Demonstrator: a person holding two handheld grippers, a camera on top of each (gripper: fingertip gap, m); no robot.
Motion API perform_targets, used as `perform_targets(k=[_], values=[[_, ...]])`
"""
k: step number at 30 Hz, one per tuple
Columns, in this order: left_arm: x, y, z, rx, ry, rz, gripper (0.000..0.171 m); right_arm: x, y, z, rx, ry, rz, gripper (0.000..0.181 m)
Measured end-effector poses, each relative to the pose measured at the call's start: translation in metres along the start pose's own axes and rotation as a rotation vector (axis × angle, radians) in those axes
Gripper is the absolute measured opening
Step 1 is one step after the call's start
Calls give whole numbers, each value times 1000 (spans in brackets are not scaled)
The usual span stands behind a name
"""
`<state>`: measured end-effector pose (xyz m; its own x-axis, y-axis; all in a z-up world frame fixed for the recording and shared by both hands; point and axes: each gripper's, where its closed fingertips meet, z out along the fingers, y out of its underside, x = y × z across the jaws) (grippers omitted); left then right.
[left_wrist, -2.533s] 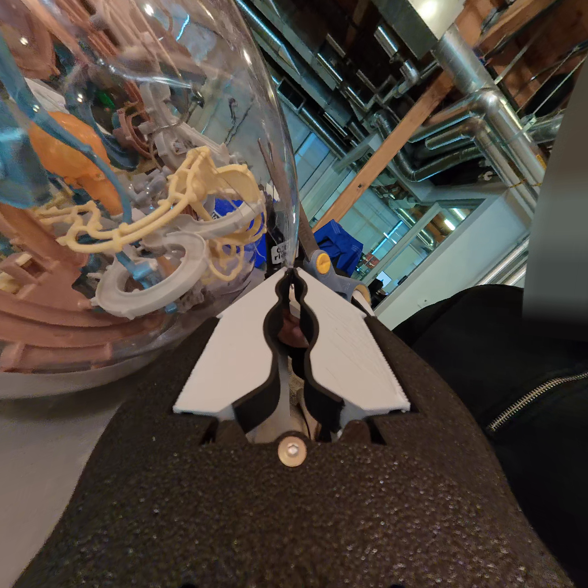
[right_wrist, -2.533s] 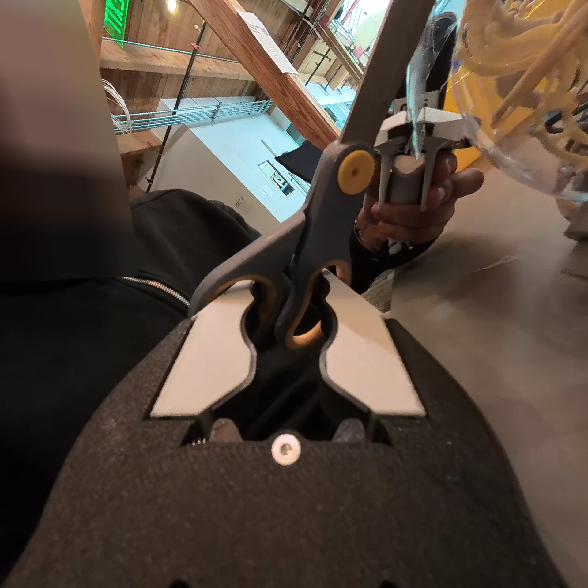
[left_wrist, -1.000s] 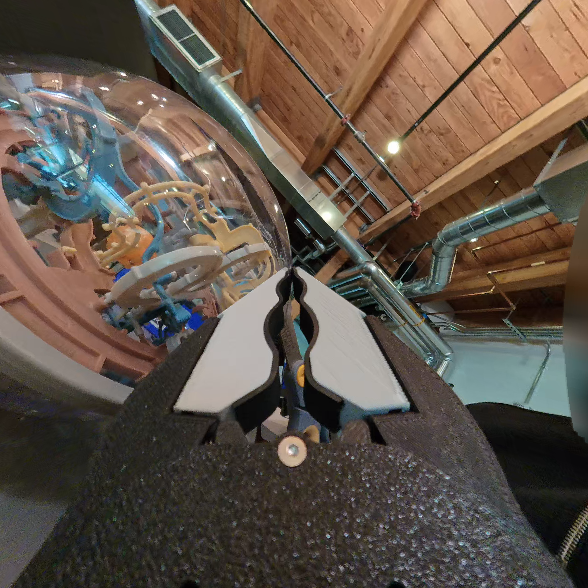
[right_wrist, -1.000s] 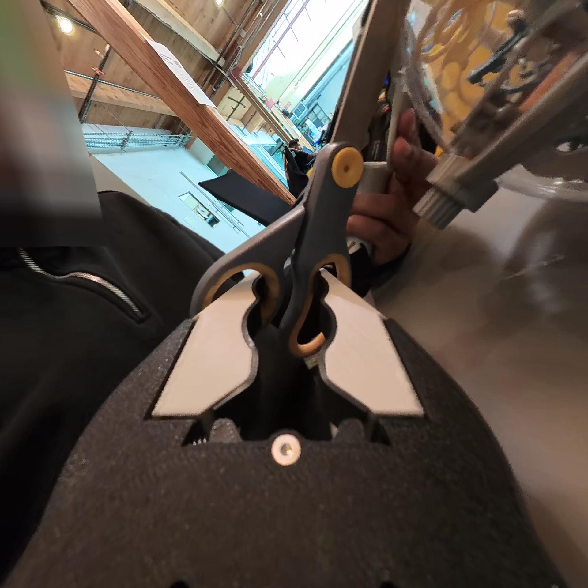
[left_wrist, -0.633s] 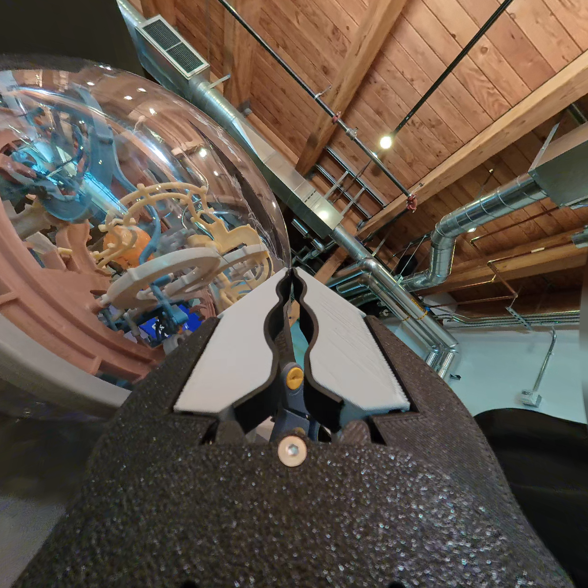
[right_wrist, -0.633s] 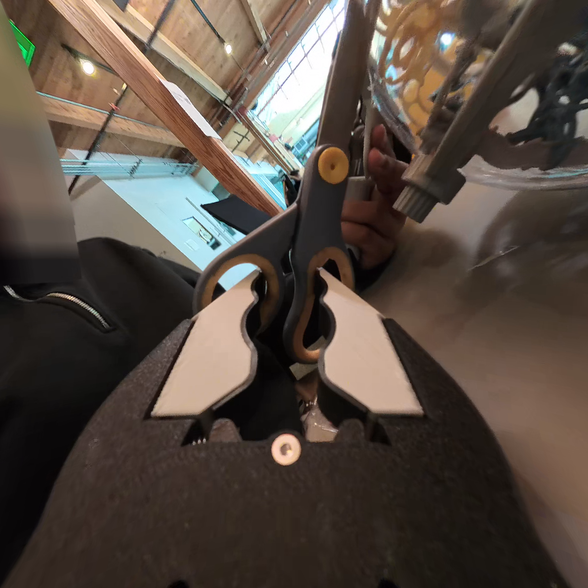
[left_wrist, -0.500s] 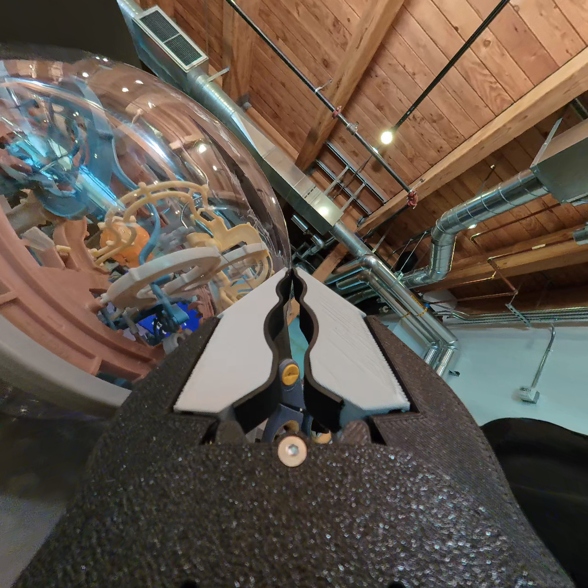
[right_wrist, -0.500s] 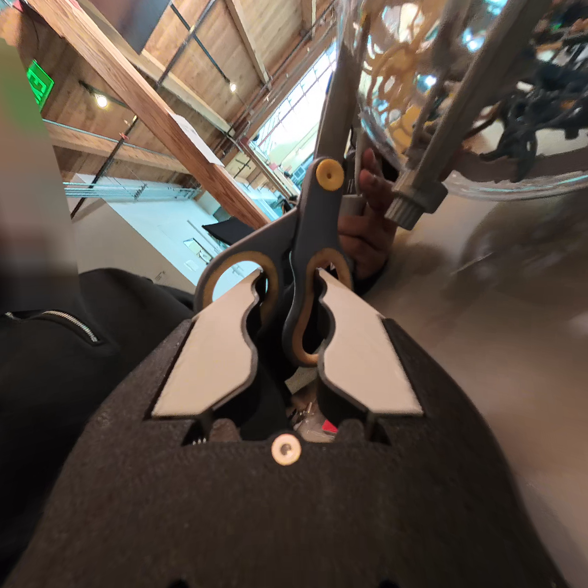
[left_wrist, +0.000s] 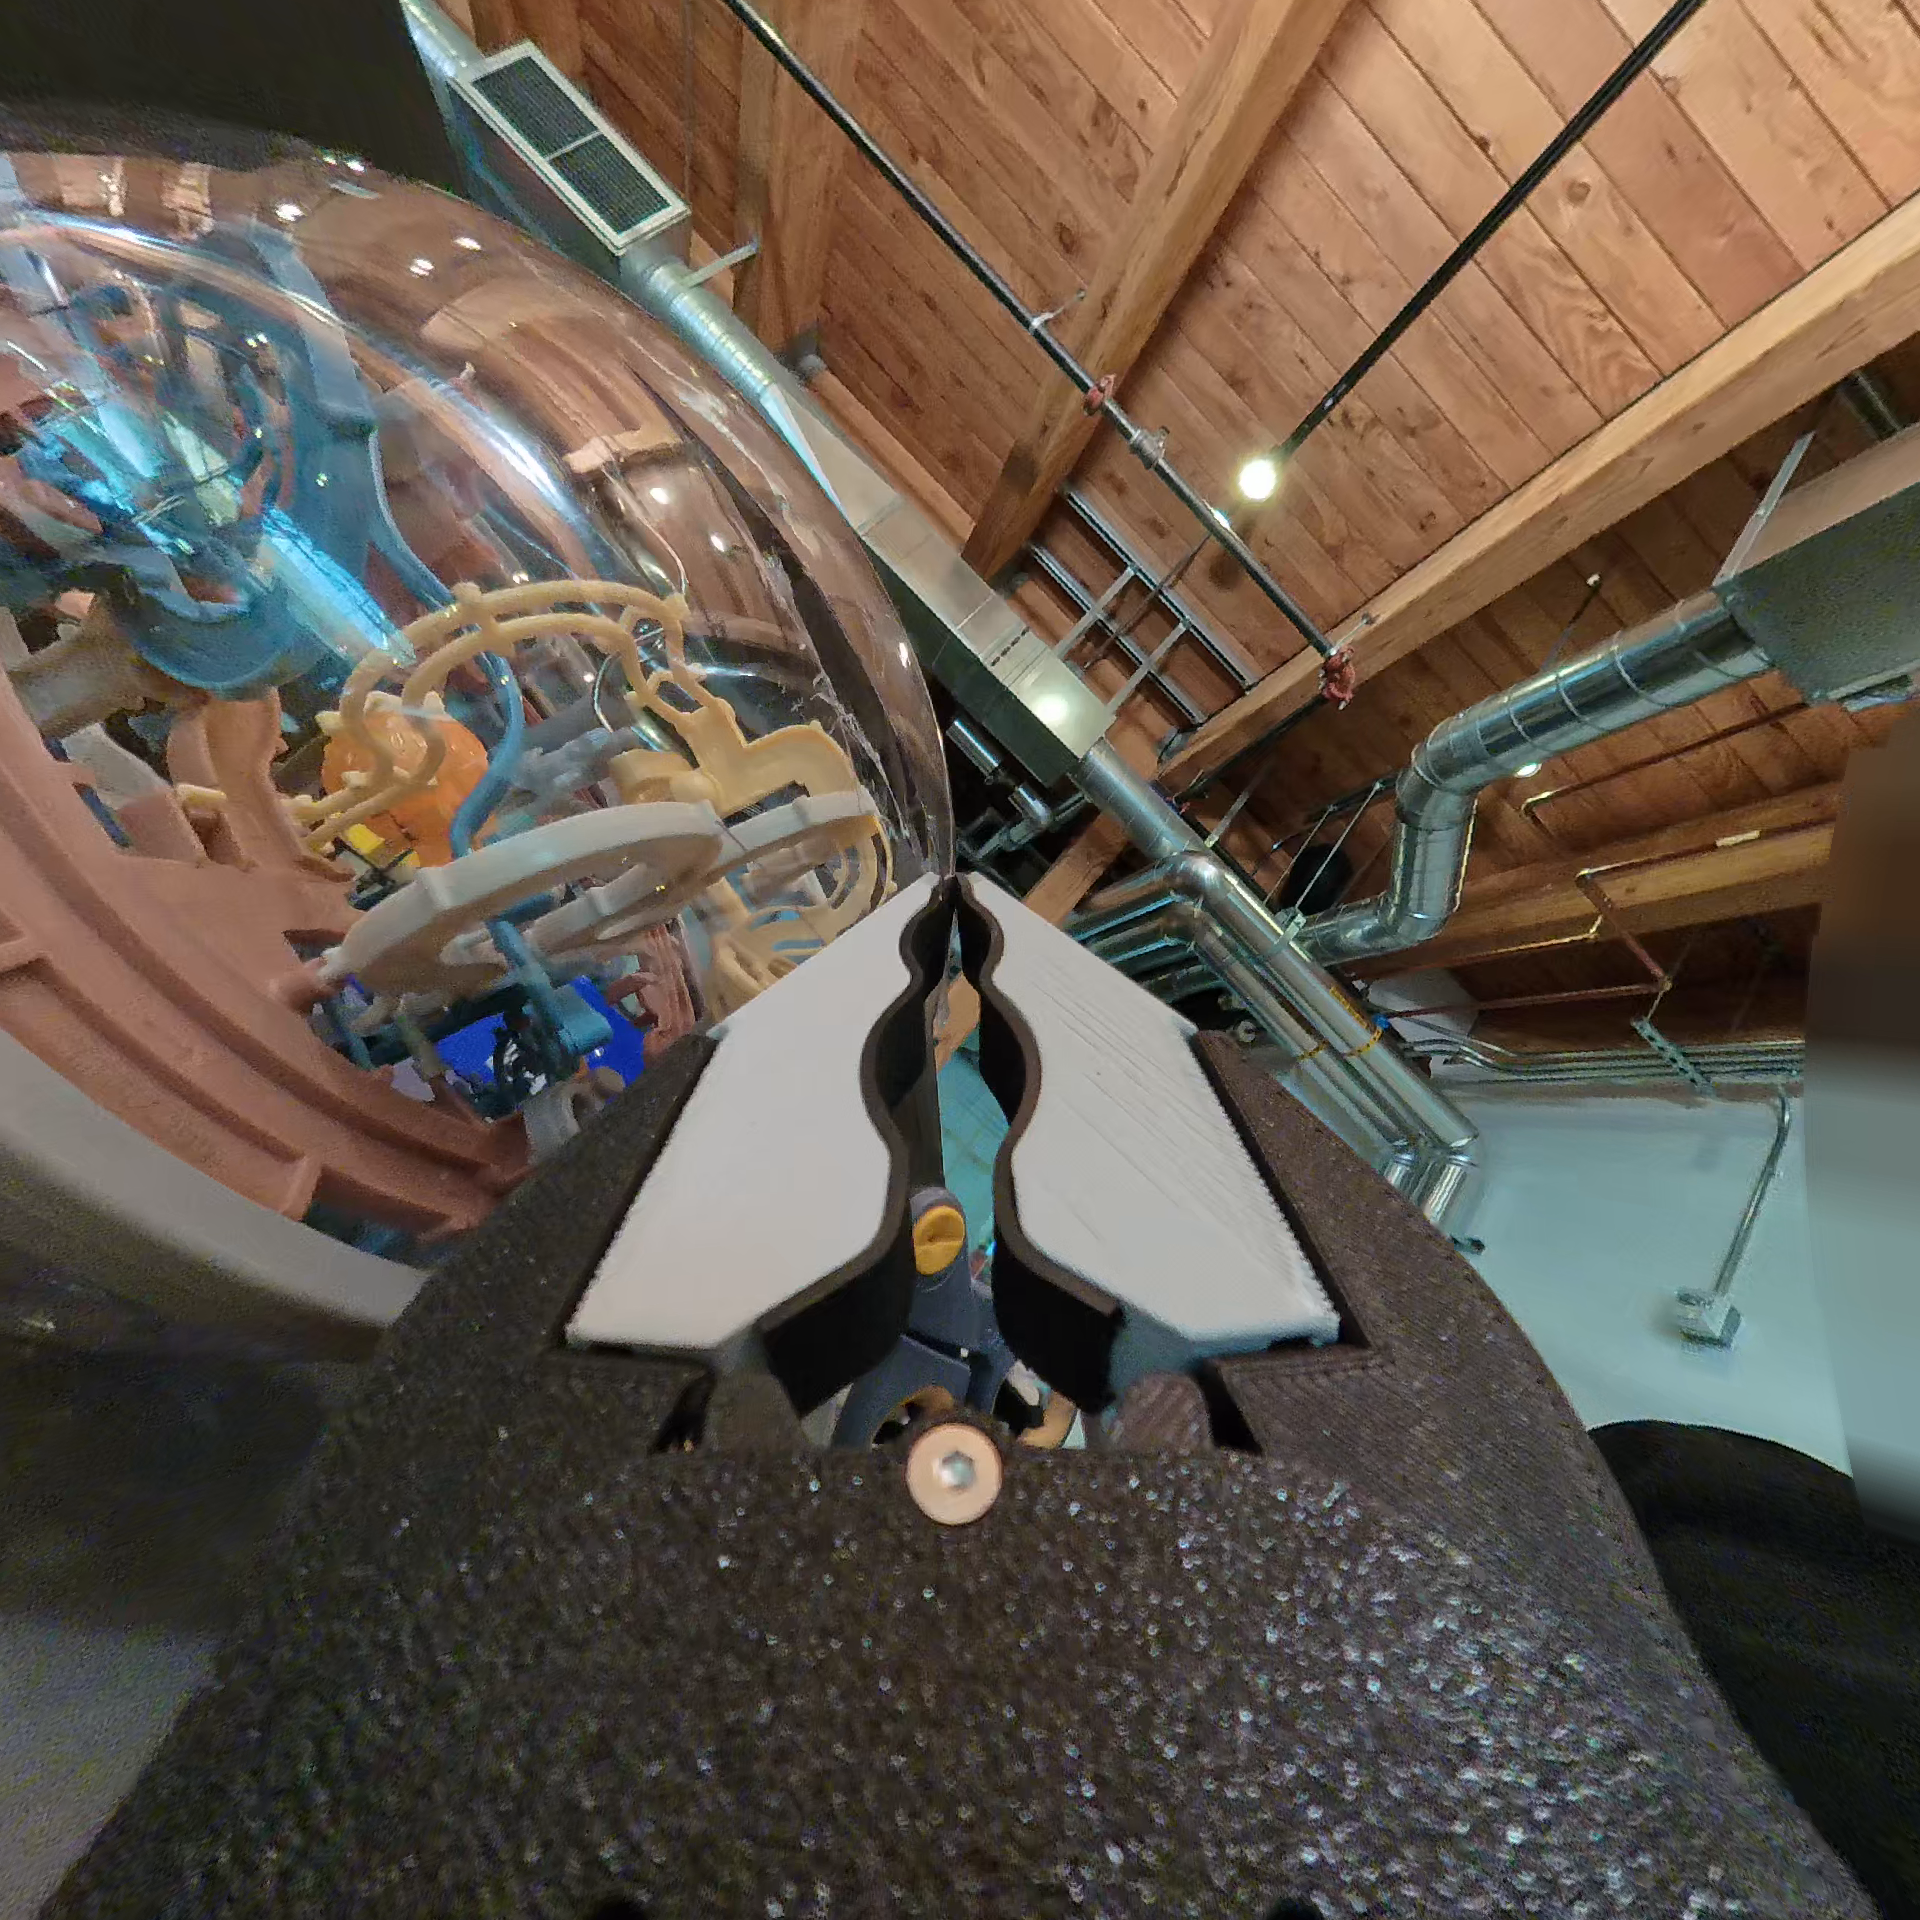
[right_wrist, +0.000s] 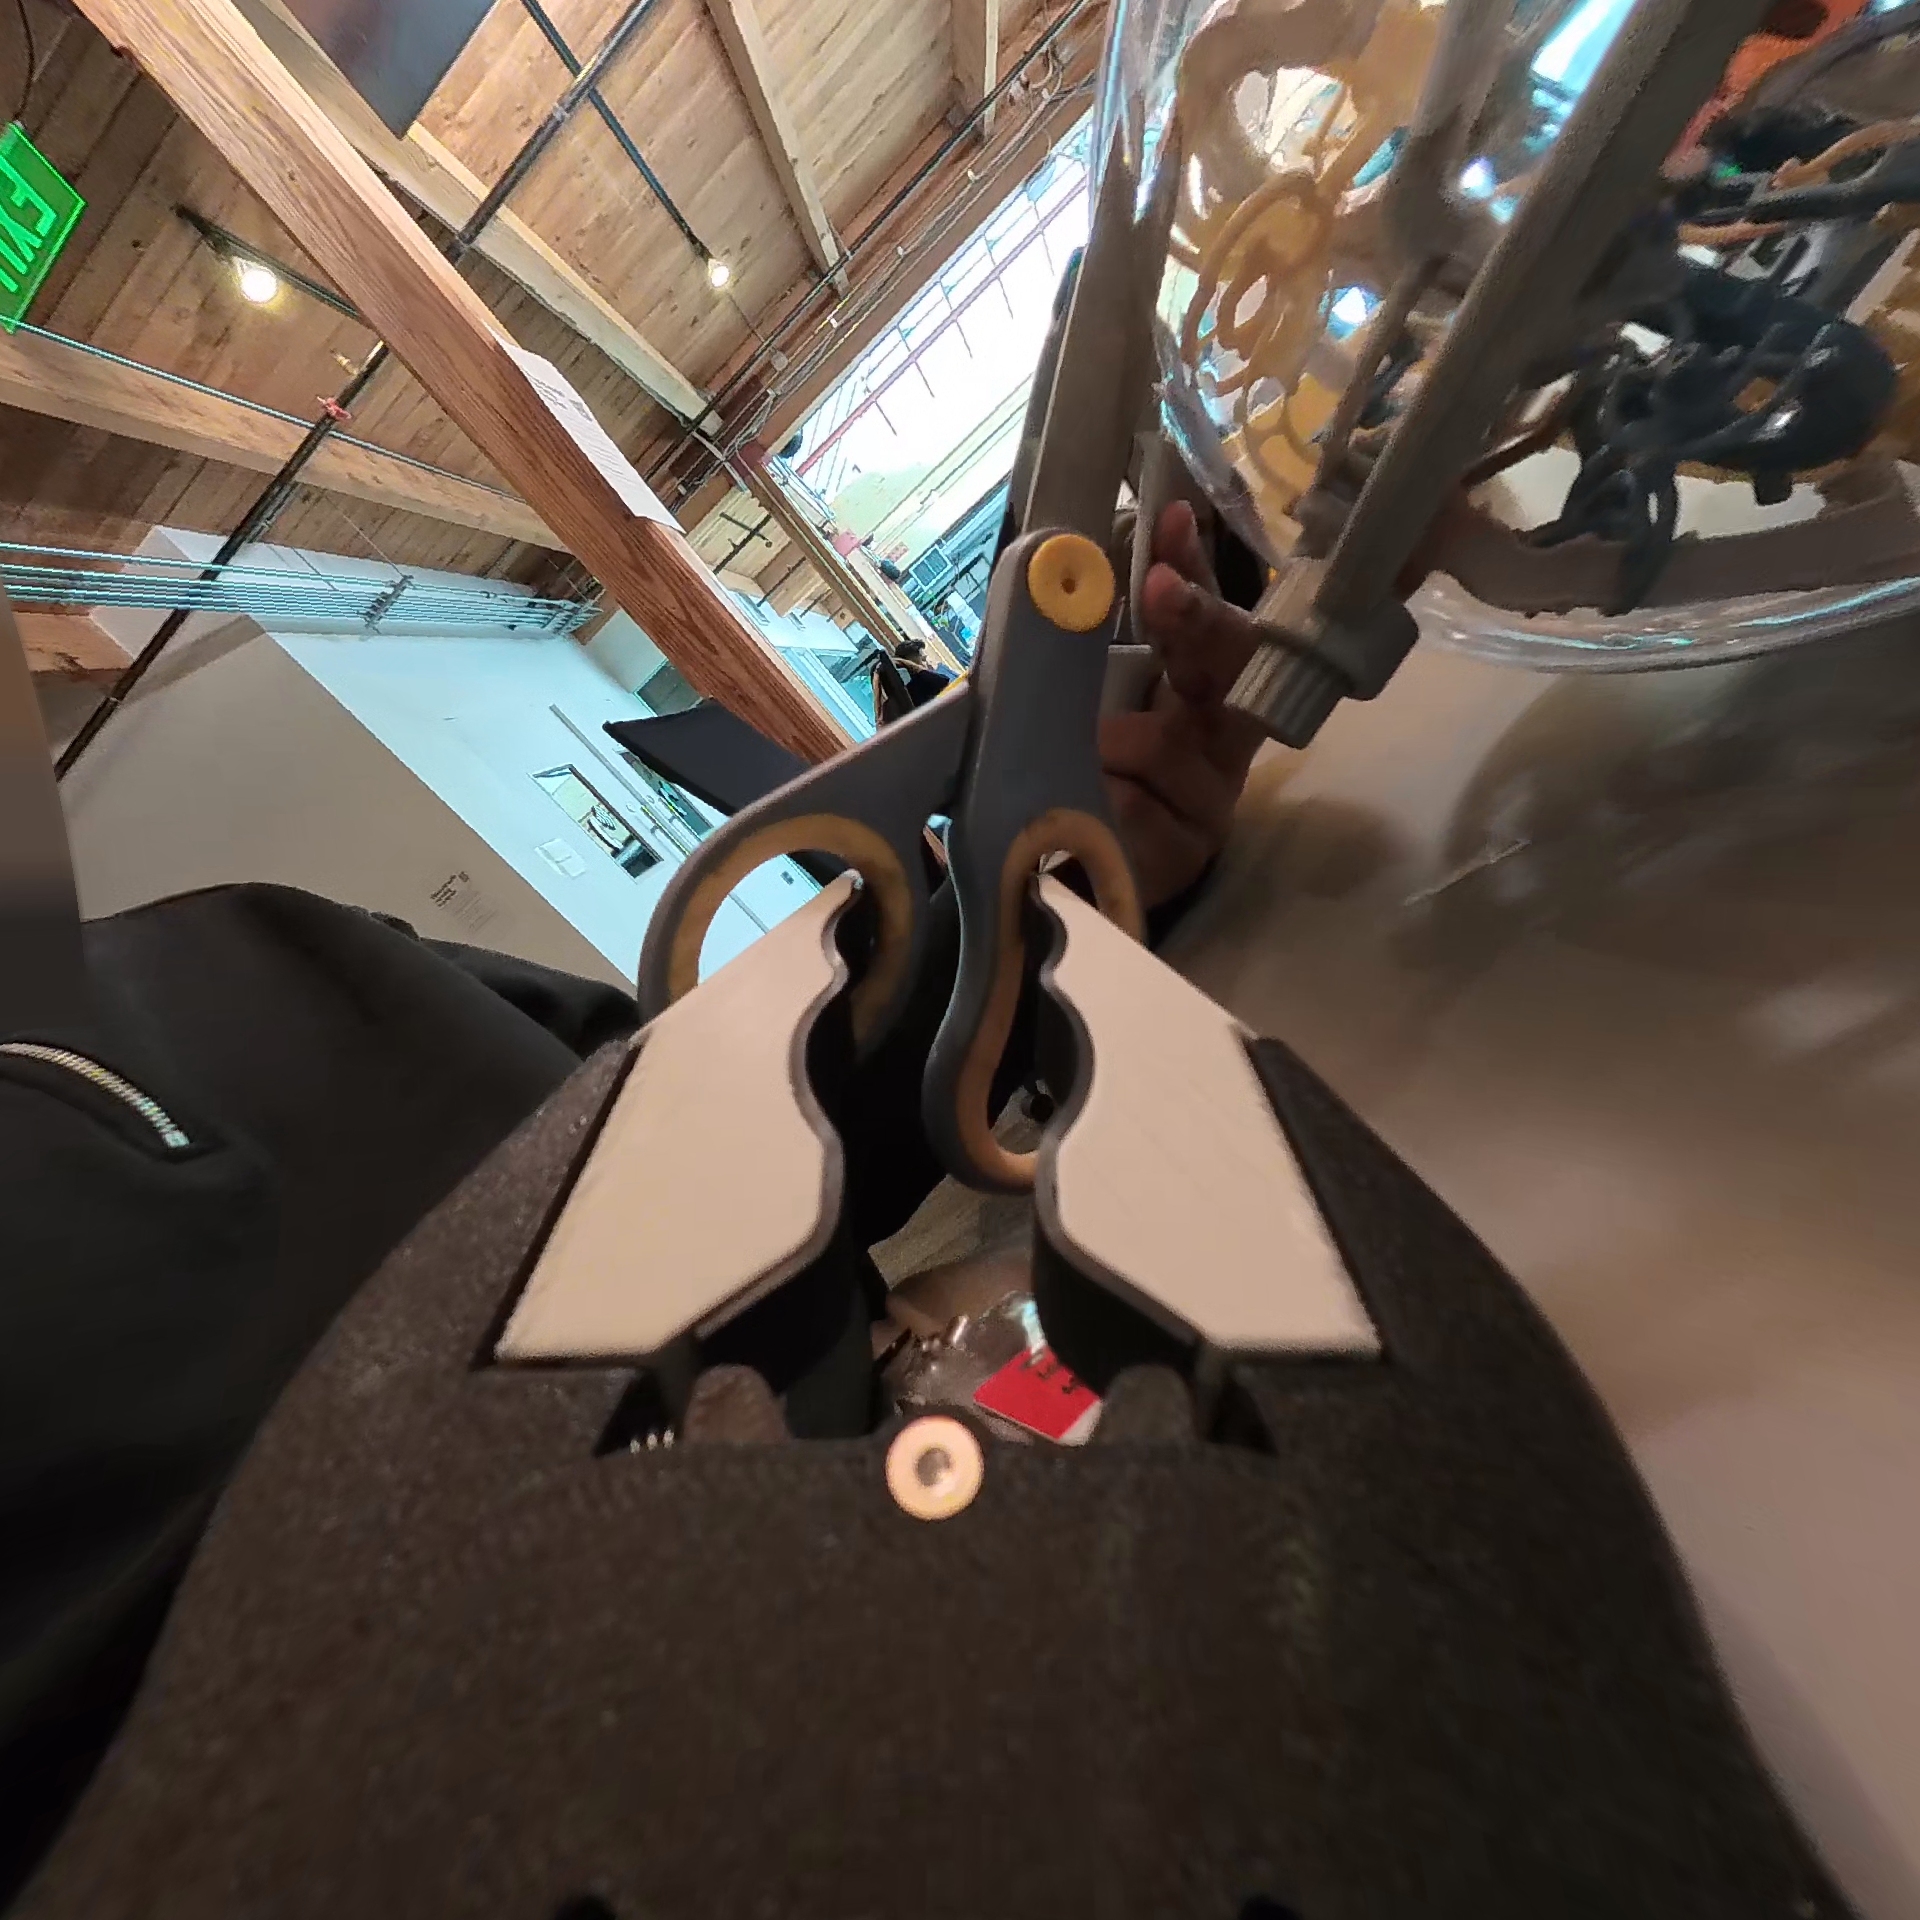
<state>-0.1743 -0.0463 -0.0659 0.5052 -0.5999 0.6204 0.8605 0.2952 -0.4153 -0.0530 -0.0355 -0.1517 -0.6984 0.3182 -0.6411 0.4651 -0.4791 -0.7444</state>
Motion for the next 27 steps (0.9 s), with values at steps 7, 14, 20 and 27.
perform_targets(k=[7,14,20,27], values=[[-2,-2,-2,8,-7,-8,0,2,2,1,-8,20,-22,27],[-3,-3,-2,6,-19,19,0,4,1,2,1,33,-14,27],[-2,1,-1,-13,-18,36,0,-6,-10,-2,71,-49,61,28],[-3,0,-2,-13,-11,17,0,-14,-18,-10,137,-119,84,39]])
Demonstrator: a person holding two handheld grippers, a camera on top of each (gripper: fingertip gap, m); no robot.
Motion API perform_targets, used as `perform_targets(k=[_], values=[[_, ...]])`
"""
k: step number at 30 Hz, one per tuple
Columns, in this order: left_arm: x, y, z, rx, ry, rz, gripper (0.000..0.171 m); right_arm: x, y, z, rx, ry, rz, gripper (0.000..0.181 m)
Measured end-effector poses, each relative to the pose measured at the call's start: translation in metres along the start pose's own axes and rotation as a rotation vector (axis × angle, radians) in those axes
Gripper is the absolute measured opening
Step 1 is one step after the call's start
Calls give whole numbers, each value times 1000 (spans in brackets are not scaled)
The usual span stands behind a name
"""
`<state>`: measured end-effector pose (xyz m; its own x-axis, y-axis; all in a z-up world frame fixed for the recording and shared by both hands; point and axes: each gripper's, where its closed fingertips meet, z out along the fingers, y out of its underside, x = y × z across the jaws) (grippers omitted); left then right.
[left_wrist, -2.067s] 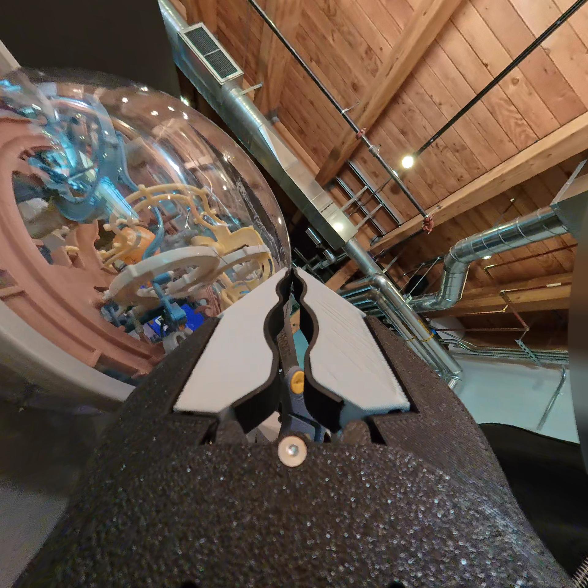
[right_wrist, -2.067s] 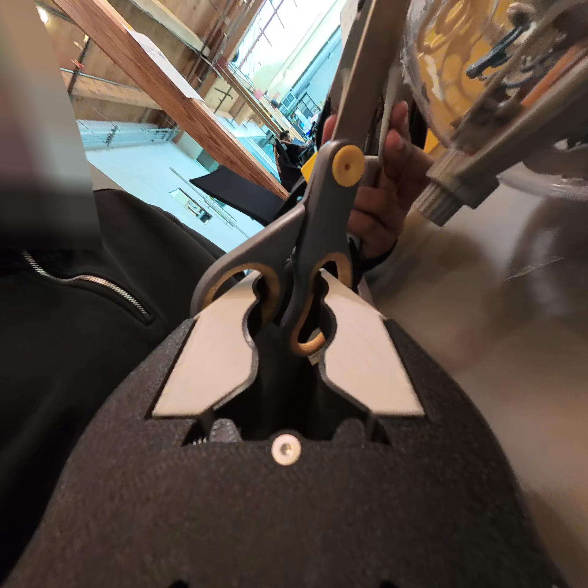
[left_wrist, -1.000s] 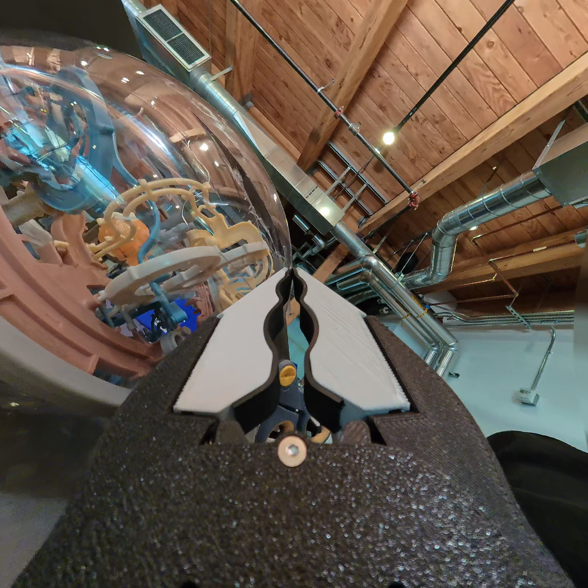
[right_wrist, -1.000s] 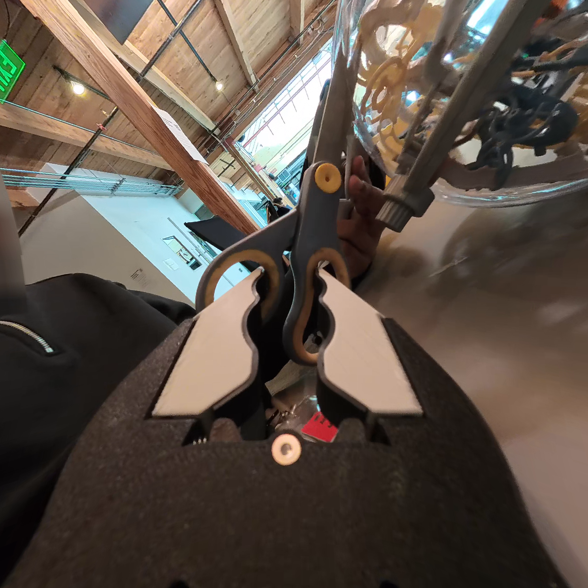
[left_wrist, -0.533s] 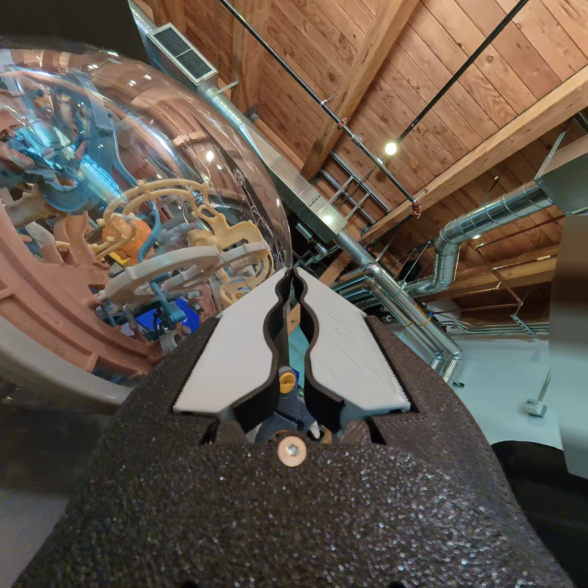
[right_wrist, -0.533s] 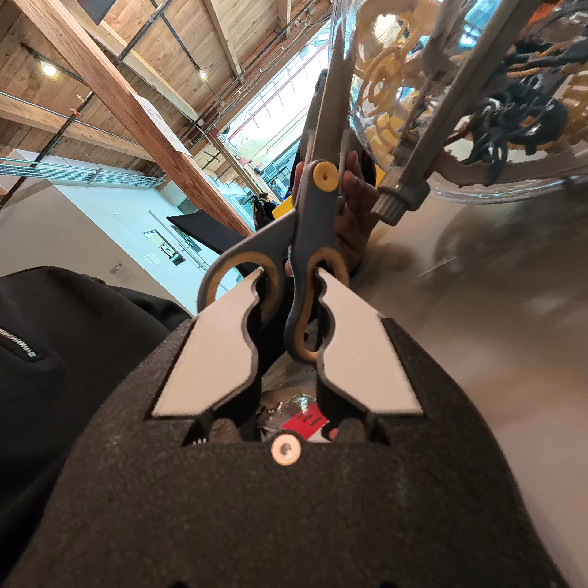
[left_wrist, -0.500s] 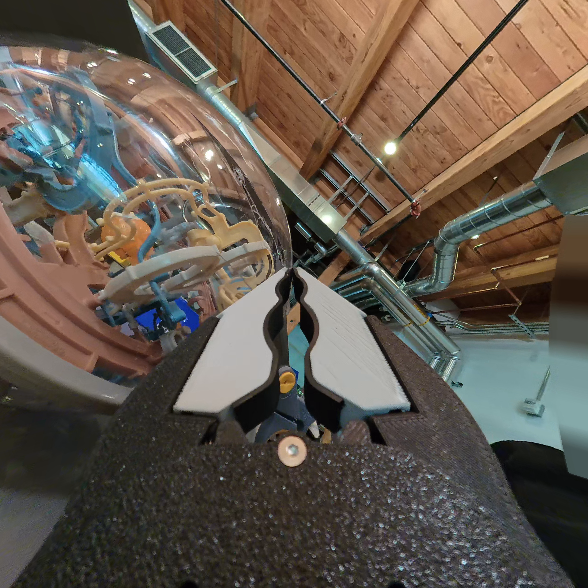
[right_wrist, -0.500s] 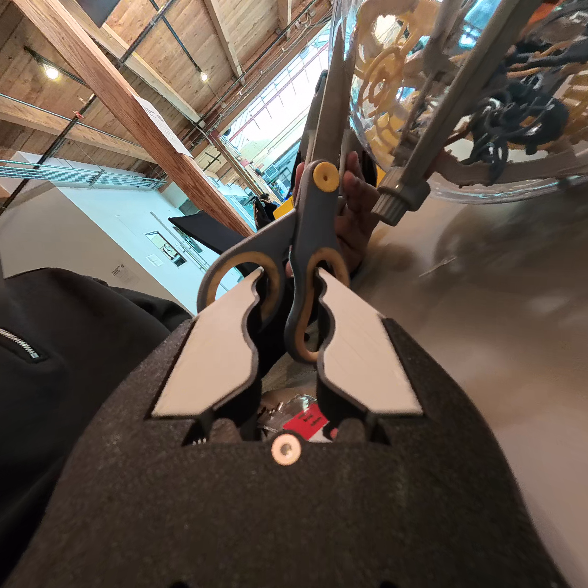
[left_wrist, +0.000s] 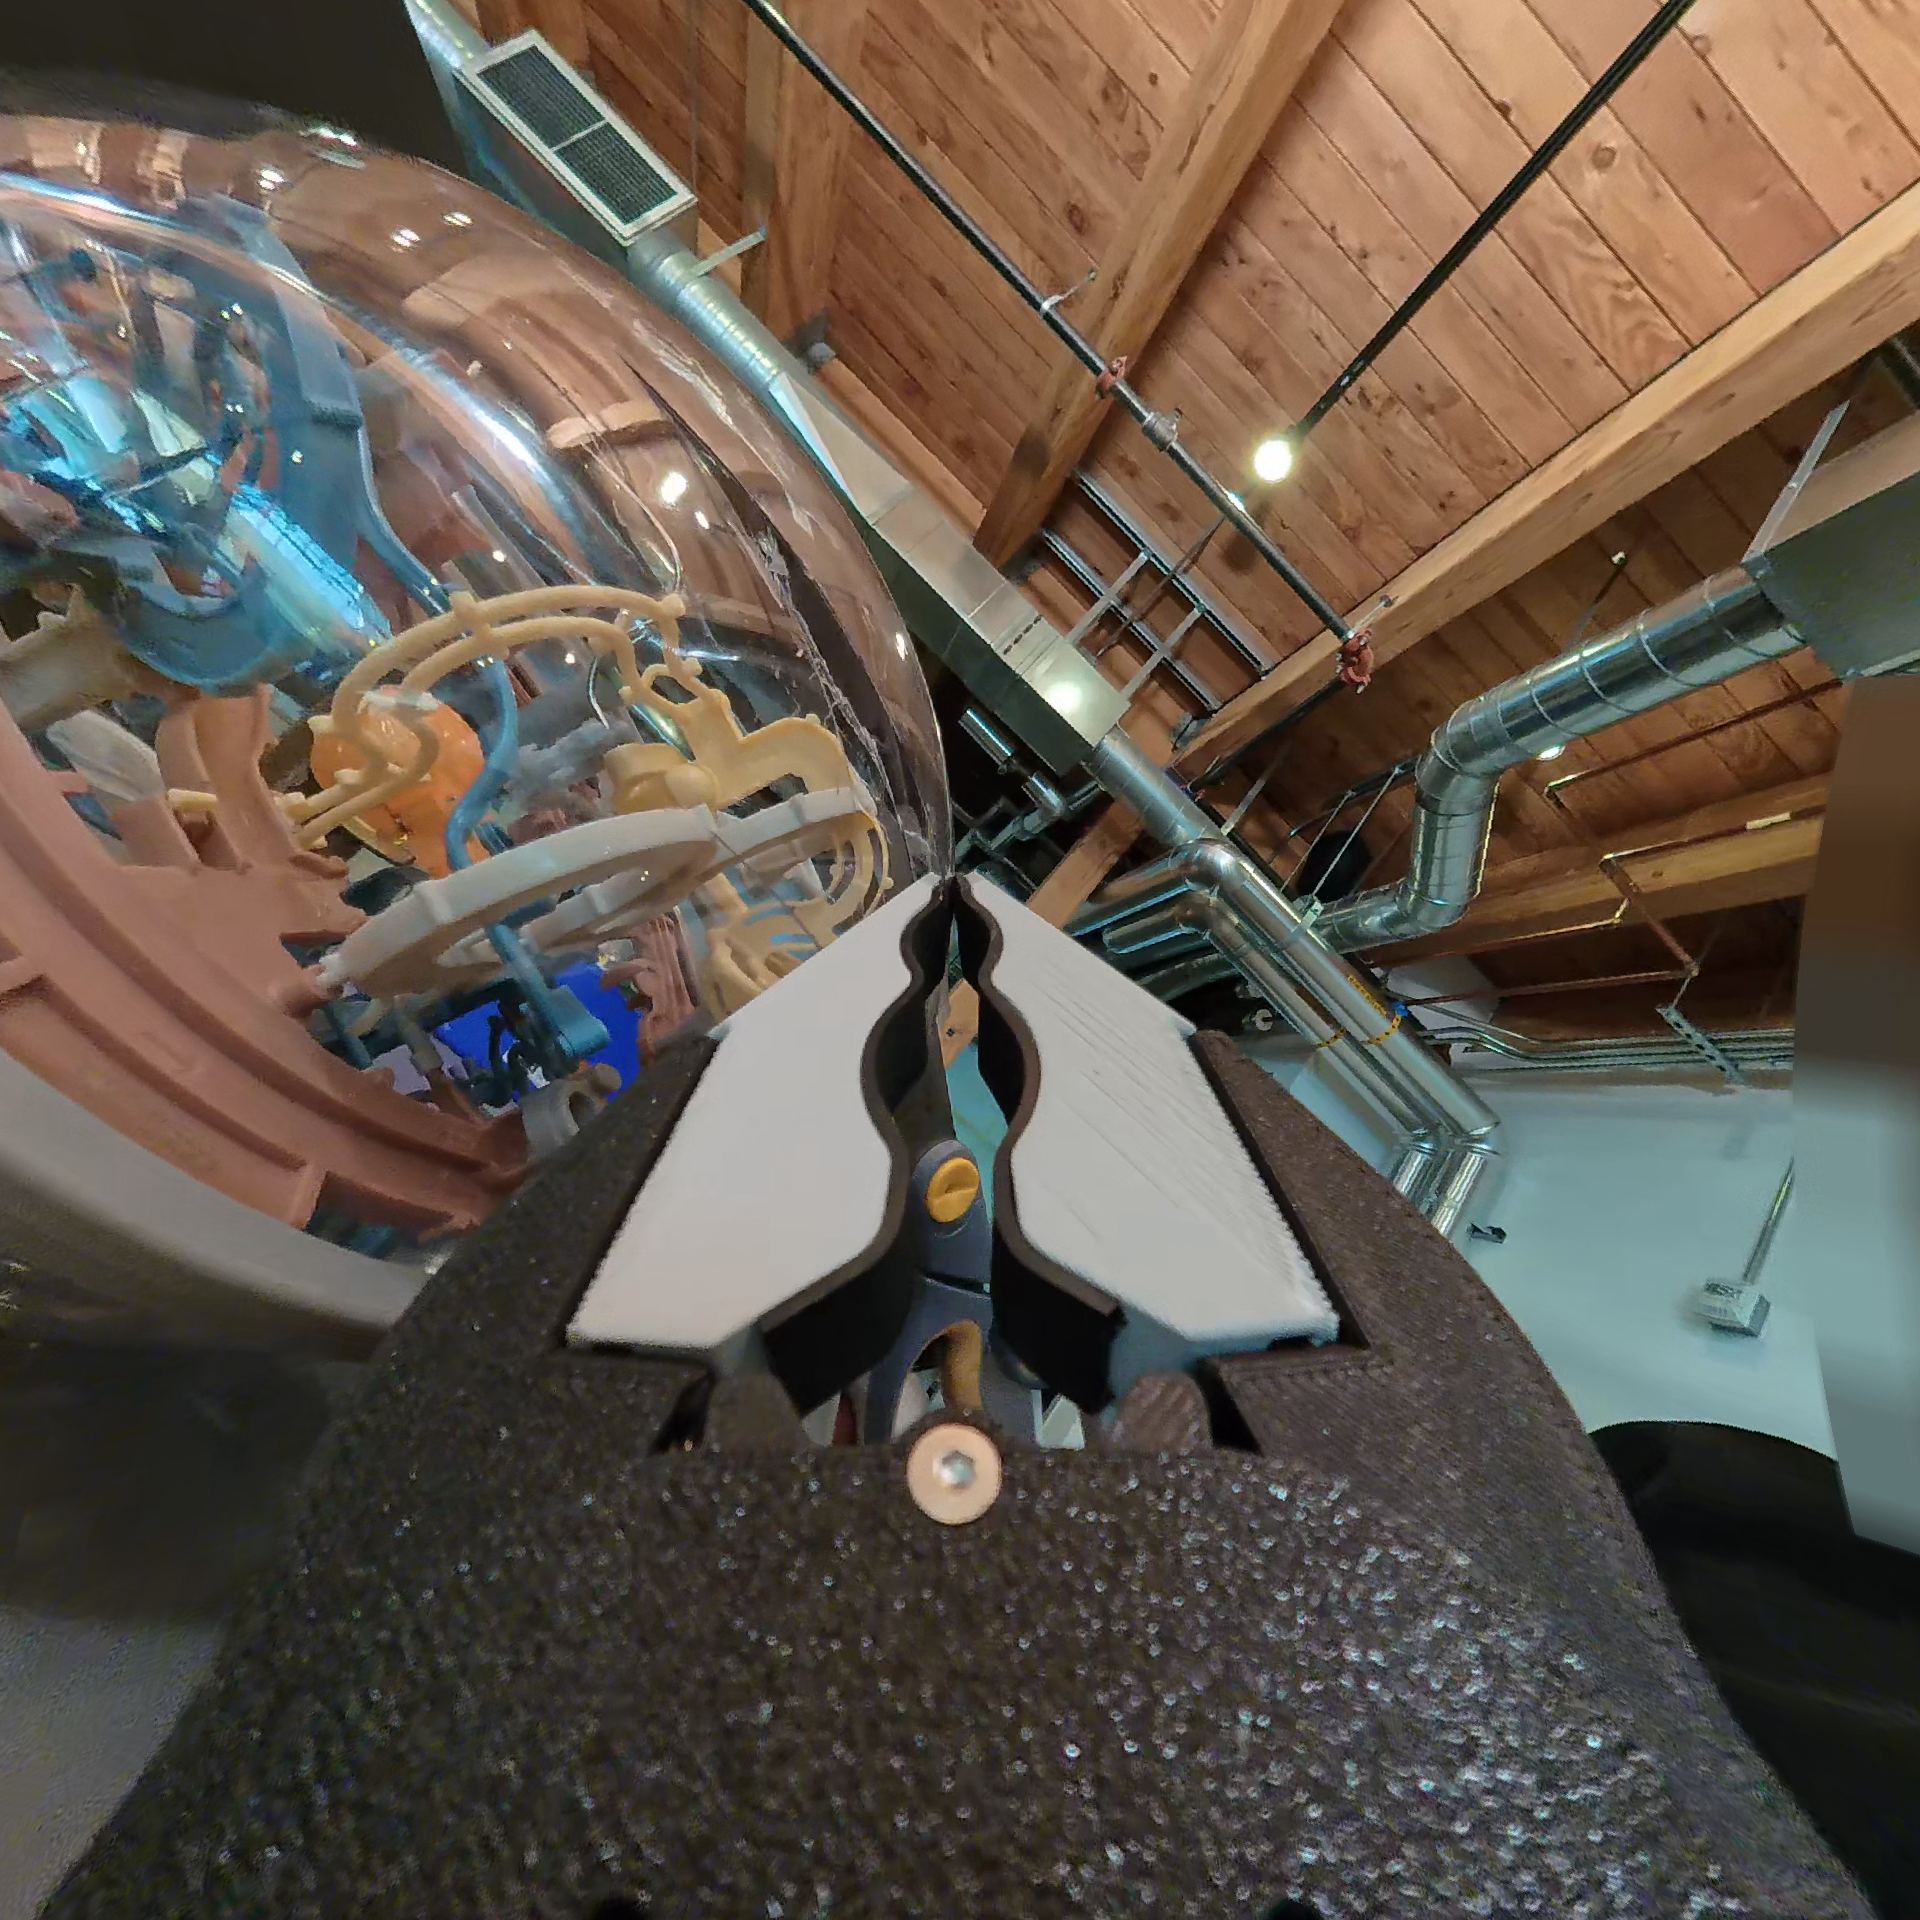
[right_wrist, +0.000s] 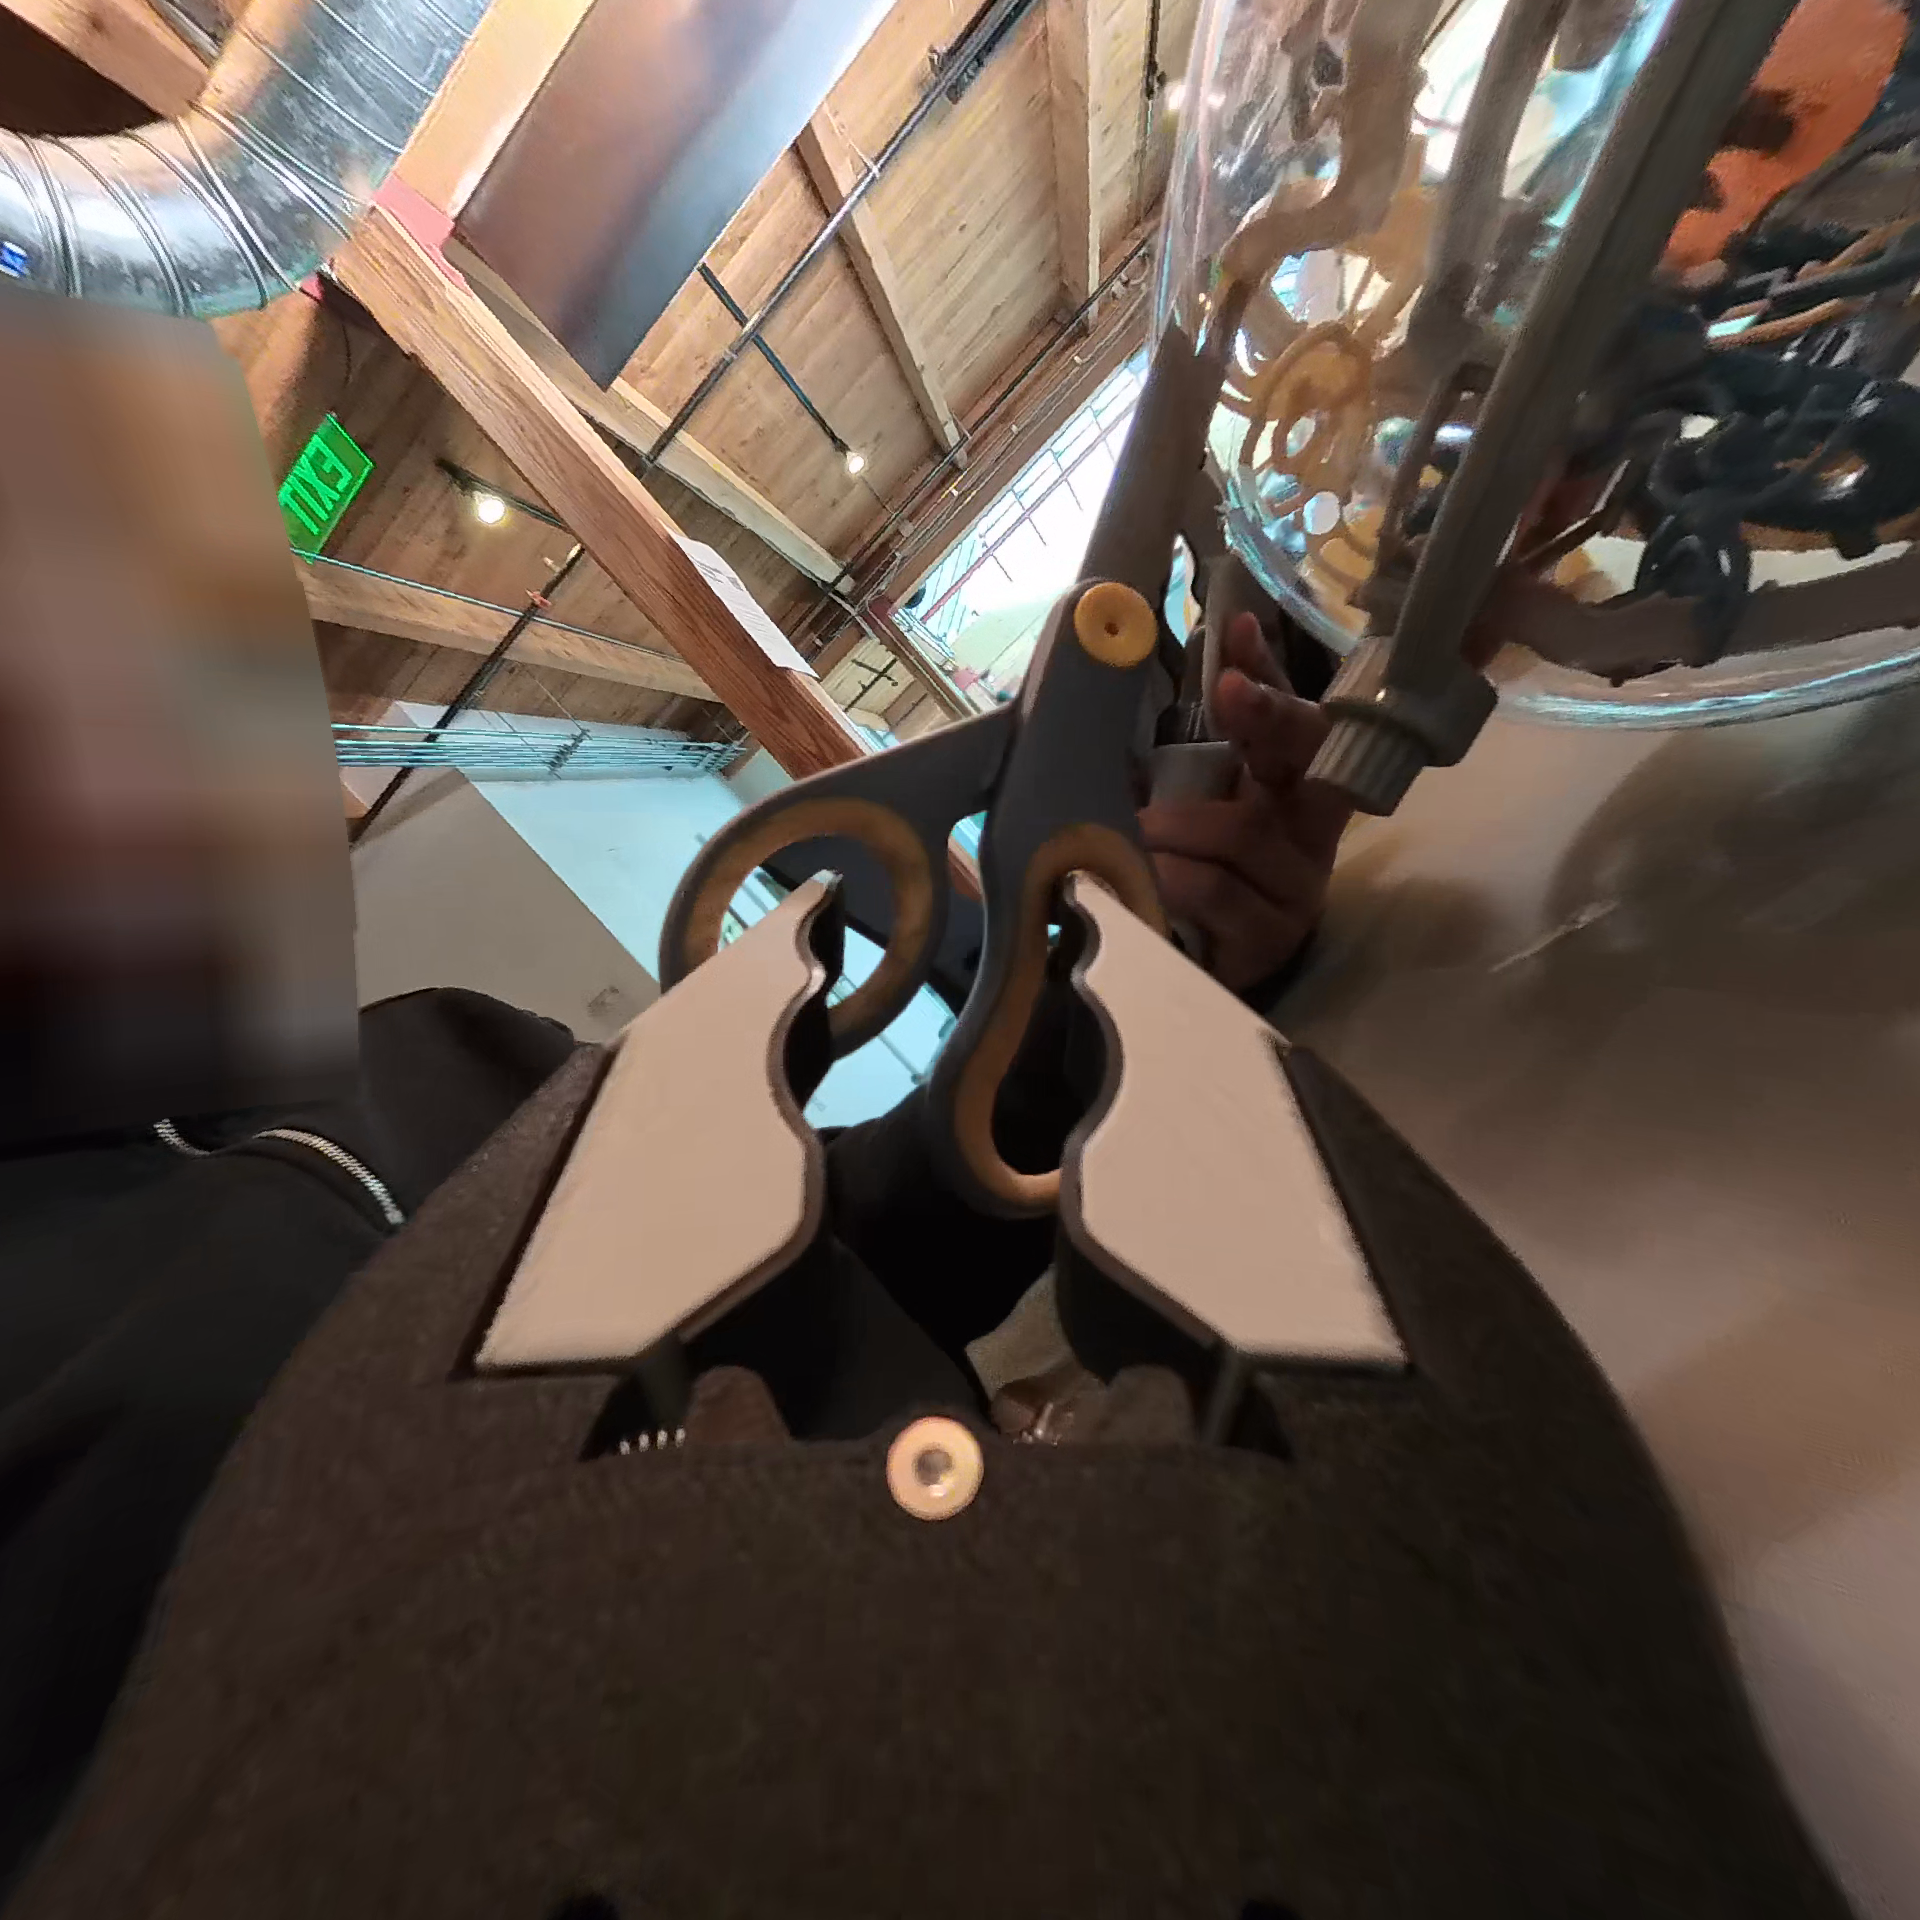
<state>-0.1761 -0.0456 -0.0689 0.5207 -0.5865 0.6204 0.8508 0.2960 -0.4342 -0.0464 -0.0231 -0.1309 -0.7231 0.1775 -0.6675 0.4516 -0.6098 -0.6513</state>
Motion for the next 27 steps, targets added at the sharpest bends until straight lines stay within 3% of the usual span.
perform_targets(k=[14,18,22,27], values=[[-1,3,1,-13,-10,20,0,15,23,14,-136,144,73,46],[0,8,3,-37,-22,49,0,11,44,24,-247,128,103,29],[1,-1,-2,21,-36,64,0,-1,59,25,-338,88,55,28],[2,-3,-3,53,-18,38,0,-14,42,16,-240,19,56,27]])
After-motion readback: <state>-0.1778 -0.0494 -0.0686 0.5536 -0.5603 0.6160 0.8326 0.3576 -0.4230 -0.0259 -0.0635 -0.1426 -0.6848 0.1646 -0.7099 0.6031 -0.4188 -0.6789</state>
